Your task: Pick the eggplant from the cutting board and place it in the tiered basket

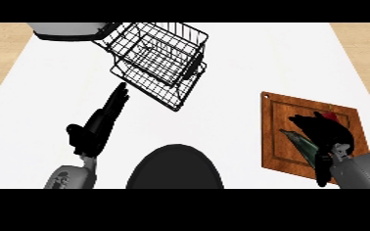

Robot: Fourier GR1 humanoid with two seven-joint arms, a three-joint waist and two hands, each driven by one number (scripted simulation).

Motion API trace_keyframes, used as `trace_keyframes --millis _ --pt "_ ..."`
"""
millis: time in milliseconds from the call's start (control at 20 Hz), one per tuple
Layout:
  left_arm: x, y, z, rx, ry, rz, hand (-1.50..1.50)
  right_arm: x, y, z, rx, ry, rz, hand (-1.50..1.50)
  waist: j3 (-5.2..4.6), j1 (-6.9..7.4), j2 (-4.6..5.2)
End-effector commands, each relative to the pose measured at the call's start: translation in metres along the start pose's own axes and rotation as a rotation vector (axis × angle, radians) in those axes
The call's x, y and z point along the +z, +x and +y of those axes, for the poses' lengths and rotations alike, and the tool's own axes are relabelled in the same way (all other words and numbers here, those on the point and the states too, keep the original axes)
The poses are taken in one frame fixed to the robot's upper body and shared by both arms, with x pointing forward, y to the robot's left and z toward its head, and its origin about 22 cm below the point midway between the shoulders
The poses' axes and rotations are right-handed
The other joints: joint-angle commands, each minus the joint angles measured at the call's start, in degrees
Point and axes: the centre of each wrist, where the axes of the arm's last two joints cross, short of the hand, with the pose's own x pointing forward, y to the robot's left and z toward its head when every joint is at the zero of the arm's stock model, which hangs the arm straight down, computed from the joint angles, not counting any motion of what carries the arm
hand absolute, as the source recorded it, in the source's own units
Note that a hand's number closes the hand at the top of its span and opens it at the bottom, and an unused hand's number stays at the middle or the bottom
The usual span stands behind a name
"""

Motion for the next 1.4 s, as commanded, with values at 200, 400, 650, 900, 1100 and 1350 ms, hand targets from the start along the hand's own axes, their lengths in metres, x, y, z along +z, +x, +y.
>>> trace_keyframes --millis 200,400,650,900,1100,1350 --pt "0.004 -0.001 -0.001 -0.005 0.001 0.017 0.00 -0.015 0.003 0.021 -0.102 -0.086 -0.157 1.50 0.27 0.13 0.21" --pt "0.001 0.002 0.012 -0.010 0.013 0.001 0.00 -0.016 -0.007 0.020 -0.102 -0.110 -0.178 1.50 0.23 -0.11 0.21" --pt "0.005 0.012 -0.010 -0.008 0.025 -0.013 0.00 -0.014 0.003 0.016 -0.091 -0.123 -0.190 1.50 0.23 -0.01 0.13" --pt "0.003 -0.001 0.010 -0.017 0.035 0.019 0.00 0.006 0.062 0.030 -0.379 -0.315 0.125 1.50 0.12 -2.16 -0.63" --pt "0.007 -0.002 0.008 -0.016 0.037 0.012 0.00 0.025 0.096 0.030 -0.547 -0.486 0.331 1.50 0.10 -1.99 -0.73" --pt "0.011 -0.006 0.006 -0.016 0.035 0.026 0.00 0.084 0.115 0.024 -0.752 -0.705 0.290 1.50 0.18 -2.06 -0.54"
